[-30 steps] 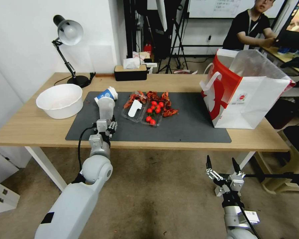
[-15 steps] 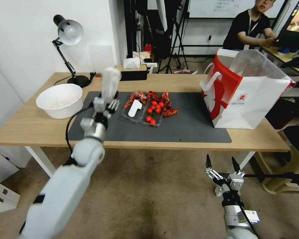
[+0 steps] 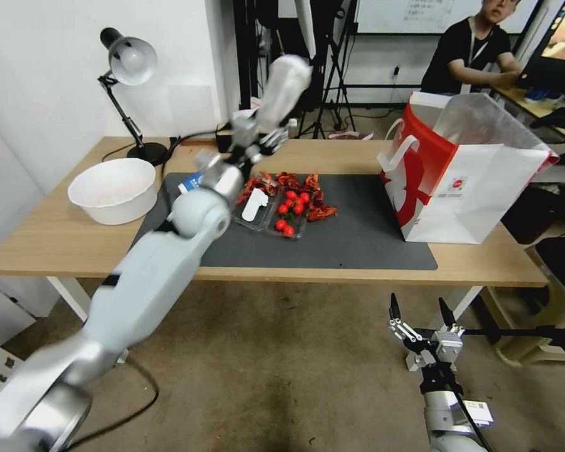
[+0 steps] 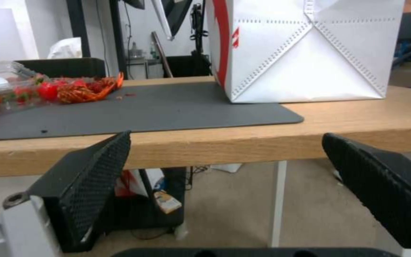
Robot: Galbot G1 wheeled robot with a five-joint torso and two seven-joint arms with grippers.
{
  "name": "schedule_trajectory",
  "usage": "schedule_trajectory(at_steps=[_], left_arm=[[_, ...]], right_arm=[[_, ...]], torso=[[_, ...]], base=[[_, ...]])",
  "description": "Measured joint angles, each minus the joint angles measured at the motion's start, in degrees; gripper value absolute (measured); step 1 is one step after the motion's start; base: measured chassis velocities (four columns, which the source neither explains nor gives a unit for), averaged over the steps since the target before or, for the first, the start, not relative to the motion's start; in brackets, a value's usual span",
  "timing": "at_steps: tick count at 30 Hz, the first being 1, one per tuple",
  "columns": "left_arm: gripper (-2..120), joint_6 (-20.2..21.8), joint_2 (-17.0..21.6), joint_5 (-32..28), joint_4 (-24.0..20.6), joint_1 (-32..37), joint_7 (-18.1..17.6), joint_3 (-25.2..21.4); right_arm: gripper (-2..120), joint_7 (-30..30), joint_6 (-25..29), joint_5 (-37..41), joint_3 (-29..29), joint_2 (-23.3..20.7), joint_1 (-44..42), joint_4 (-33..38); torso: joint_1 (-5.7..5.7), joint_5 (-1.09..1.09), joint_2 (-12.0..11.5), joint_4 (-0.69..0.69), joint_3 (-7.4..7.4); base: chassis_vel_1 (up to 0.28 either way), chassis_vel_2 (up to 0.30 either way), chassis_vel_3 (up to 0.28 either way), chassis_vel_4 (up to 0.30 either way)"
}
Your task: Pick up the trash from the table and place it into the takeout bag.
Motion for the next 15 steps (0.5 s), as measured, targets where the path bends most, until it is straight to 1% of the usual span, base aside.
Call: schedule_trajectory(at_steps=[2,3,4,6,7,8,9,10,12,13,14,15], left_arm=[[55,0.25,-1.61,-0.29,1.36,-2.43,1.12,2.37],[55,0.33,-2.46,-0.38,2.15,-3.62,1.62,3.59],[55,0.33,-2.46,-0.38,2.15,-3.62,1.62,3.59],[55,0.42,-5.47,-0.62,5.59,-8.50,3.29,8.93],[55,0.42,-5.47,-0.62,5.59,-8.50,3.29,8.93],[55,0.37,-6.29,-0.51,6.87,-9.88,4.15,10.38],[55,-0.04,-7.57,0.21,9.20,-12.25,6.06,12.62],[55,-0.04,-7.57,0.21,9.20,-12.25,6.06,12.62],[55,-1.08,-9.36,1.54,13.03,-15.40,9.12,15.11],[55,-2.26,-10.48,2.44,15.76,-17.47,11.28,16.46],[55,-2.26,-10.48,2.44,15.76,-17.47,11.28,16.46],[55,-3.36,-11.50,3.28,18.08,-19.21,13.02,17.76]], right_arm=[[100,0.03,0.00,0.04,0.15,-0.02,-0.06,0.07],[100,0.06,0.00,0.05,0.21,-0.01,-0.09,0.14],[100,0.06,0.00,0.05,0.21,-0.01,-0.09,0.14],[100,0.16,0.01,0.11,0.35,0.04,-0.19,0.18],[100,0.16,0.01,0.11,0.35,0.04,-0.19,0.18],[100,0.18,0.02,0.13,0.35,0.07,-0.23,0.19],[100,0.18,0.06,0.17,0.36,0.10,-0.26,0.19],[100,0.18,0.06,0.17,0.36,0.10,-0.26,0.19],[100,0.21,0.17,0.26,0.39,0.11,-0.28,0.17],[100,0.22,0.25,0.31,0.39,0.09,-0.28,0.07],[100,0.22,0.25,0.31,0.39,0.09,-0.28,0.07],[100,0.23,0.30,0.37,0.40,0.09,-0.24,-0.05]], torso=[[0.00,0.00,0.00,0.01,0.00],[0.00,0.00,0.00,-0.01,-0.01],[0.00,0.00,0.00,-0.01,-0.01],[0.00,0.00,0.00,0.00,-0.01],[0.00,0.00,0.00,0.00,-0.01],[0.00,0.00,0.00,-0.01,0.00],[0.00,0.00,0.00,-0.01,0.00],[0.00,0.00,0.00,-0.01,0.00],[0.00,0.00,0.00,0.00,-0.01],[0.00,0.00,0.00,0.00,-0.01],[0.00,0.00,0.00,0.00,-0.01],[0.00,-0.01,0.00,0.01,-0.01]], base=[[0.000,0.000,0.000,0.000],[0.000,0.000,0.000,0.000],[0.000,0.000,0.000,0.000],[0.000,0.000,0.000,0.000],[0.000,0.000,0.000,0.000],[0.000,0.000,0.000,0.000],[0.000,0.000,0.000,0.000],[0.000,0.000,0.000,0.000],[0.000,0.000,0.000,0.000],[0.000,0.000,0.000,0.000],[0.000,0.000,0.000,0.000],[0.000,0.000,0.000,0.000]])
